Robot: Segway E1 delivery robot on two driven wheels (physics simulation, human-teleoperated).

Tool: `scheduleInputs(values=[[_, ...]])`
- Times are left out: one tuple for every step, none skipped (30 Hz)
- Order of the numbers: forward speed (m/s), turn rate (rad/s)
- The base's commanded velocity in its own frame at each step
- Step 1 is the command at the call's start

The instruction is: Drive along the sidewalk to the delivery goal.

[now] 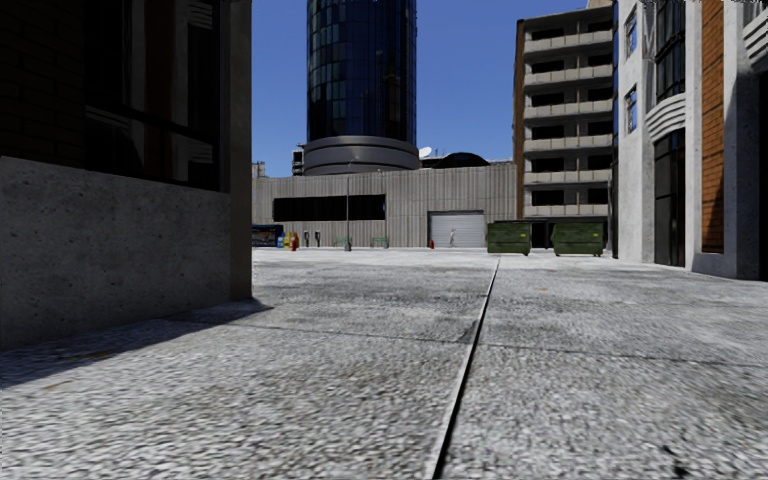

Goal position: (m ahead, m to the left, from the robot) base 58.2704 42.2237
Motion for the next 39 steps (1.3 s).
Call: scheduleInputs(values=[[2.00, 0.00], [2.00, 0.00], [2.00, 0.00], [2.00, 0.00], [2.00, 0.00], [2.00, 0.00], [2.00, 0.00], [2.00, 0.00], [2.00, 0.00], [2.00, 0.00], [2.00, 0.00], [2.00, 0.00], [2.00, 0.00], [2.00, 0.00], [2.00, 0.00], [2.00, 0.00], [2.00, 0.00], [2.00, 0.00], [2.00, 0.00], [2.00, 0.00], [2.00, 0.00], [2.00, 0.00], [2.00, 0.00], [2.00, 0.00], [2.00, 0.00], [2.00, 0.00], [2.00, 0.00], [2.00, 0.00], [2.00, 0.00], [2.00, 0.00], [2.00, 0.00], [2.00, 0.00], [2.00, 0.00], [2.00, 0.00], [2.00, 0.00], [2.00, 0.00], [2.00, 0.00], [2.00, 0.00], [2.00, 0.00]])
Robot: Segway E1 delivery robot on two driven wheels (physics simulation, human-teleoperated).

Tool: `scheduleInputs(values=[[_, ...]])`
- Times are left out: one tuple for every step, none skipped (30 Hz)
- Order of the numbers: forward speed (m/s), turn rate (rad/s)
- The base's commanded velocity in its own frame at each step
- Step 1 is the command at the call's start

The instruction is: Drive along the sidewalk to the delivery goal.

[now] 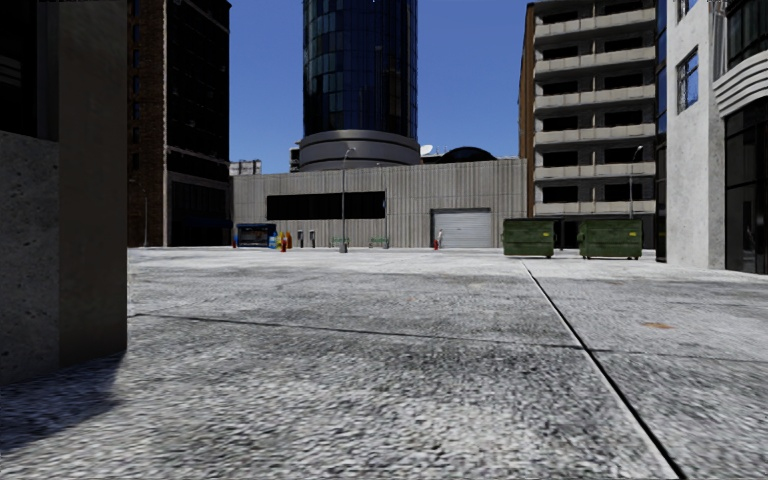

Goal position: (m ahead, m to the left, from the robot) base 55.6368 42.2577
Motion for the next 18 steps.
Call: scheduleInputs(values=[[2.00, 0.00], [2.00, 0.00], [2.00, 0.00], [2.00, 0.00], [2.00, 0.00], [2.00, 0.00], [2.00, 0.00], [2.00, 0.00], [2.00, 0.00], [2.00, 0.00], [2.00, 0.00], [2.00, 0.00], [2.00, 0.00], [2.00, 0.00], [2.00, 0.05], [2.00, 0.05], [2.00, 0.11], [2.00, 0.15]])
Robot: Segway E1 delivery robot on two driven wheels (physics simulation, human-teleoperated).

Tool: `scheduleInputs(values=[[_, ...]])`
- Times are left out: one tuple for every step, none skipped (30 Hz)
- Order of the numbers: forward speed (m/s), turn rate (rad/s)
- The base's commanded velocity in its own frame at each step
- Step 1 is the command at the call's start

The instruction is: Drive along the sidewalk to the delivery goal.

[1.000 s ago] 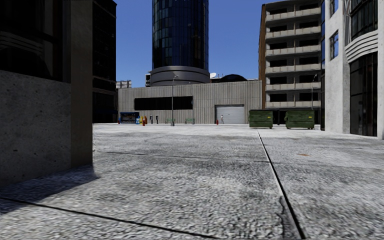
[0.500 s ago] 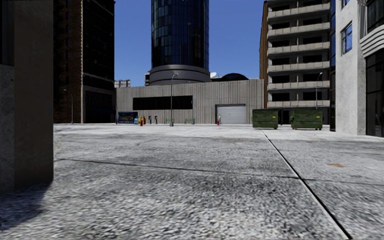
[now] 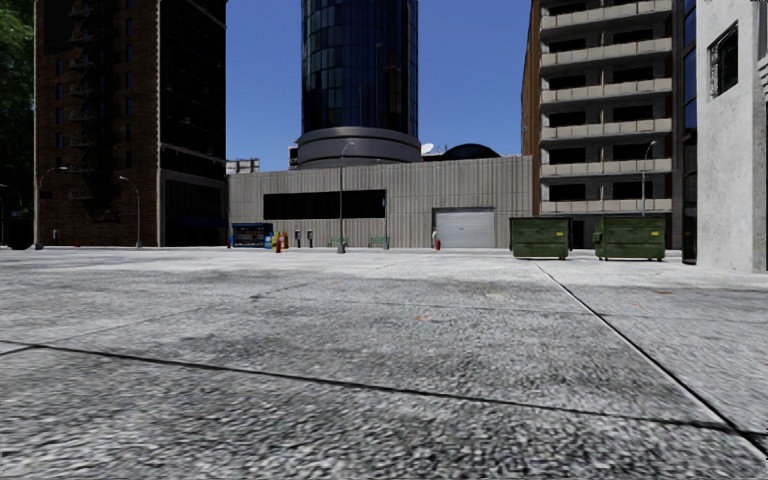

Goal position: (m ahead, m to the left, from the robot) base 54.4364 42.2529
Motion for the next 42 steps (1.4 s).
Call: scheduleInputs(values=[[2.00, 0.17], [2.00, 0.17], [2.00, 0.19], [2.00, 0.19], [2.00, 0.19], [2.00, 0.19], [2.00, 0.20], [2.00, 0.22], [2.00, 0.25], [2.00, 0.25], [2.00, 0.27], [2.00, 0.28], [2.00, 0.28], [2.00, 0.28], [2.00, 0.30], [2.00, 0.34], [2.00, 0.37], [2.00, 0.37], [2.00, 0.39], [2.00, 0.40], [2.00, 0.40], [2.00, 0.41], [2.00, 0.41], [2.00, 0.43], [2.00, 0.46], [2.00, 0.48], [2.00, 0.48], [2.00, 0.49], [2.00, 0.50], [2.00, 0.50], [2.00, 0.50], [2.00, 0.51], [2.00, 0.54], [2.00, 0.54], [2.00, 0.56], [2.00, 0.57], [2.00, 0.57], [2.00, 0.57], [2.00, 0.57], [2.00, 0.57], [2.00, 0.57], [2.00, 0.57]])
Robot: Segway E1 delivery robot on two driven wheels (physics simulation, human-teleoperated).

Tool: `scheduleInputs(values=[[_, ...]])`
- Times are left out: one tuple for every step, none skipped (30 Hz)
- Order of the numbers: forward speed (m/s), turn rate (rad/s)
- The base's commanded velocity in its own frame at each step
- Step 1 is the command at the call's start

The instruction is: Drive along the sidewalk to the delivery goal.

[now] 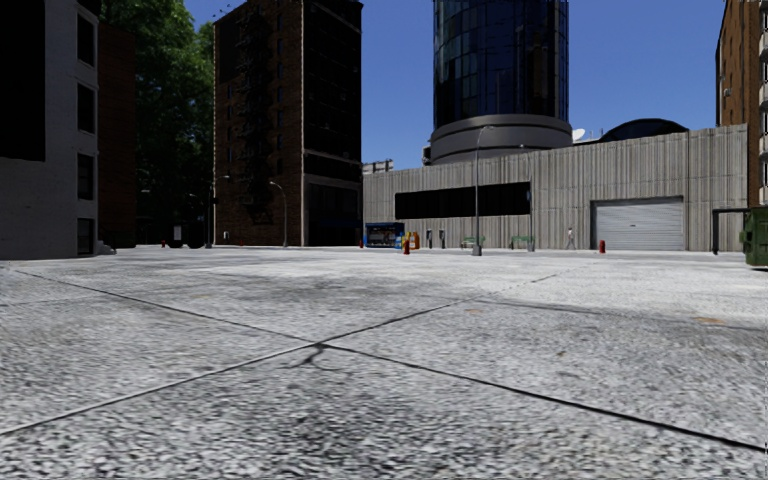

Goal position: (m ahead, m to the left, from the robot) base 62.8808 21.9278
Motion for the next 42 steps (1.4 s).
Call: scheduleInputs(values=[[2.00, 0.57], [2.00, 0.57], [2.00, 0.57], [2.00, 0.57], [2.00, 0.57], [2.00, 0.57], [2.00, 0.57], [2.00, 0.57], [2.00, 0.57], [2.00, 0.57], [2.00, 0.57], [2.00, 0.57], [2.00, 0.38], [2.00, 0.18], [2.00, 0.04], [2.00, 0.04], [2.00, 0.00], [2.00, 0.00], [2.00, 0.00], [2.00, 0.00], [2.00, 0.00], [2.00, 0.00], [2.00, 0.00], [2.00, 0.00], [2.00, 0.00], [2.00, 0.00], [2.00, 0.00], [2.00, 0.00], [2.00, 0.00], [2.00, 0.00], [2.00, 0.00], [2.00, 0.01], [2.00, 0.15], [2.00, 0.22], [2.00, 0.22], [2.00, 0.23], [2.00, 0.23], [2.00, 0.23], [2.00, 0.23], [2.00, 0.24], [2.00, 0.24], [2.00, 0.24]])
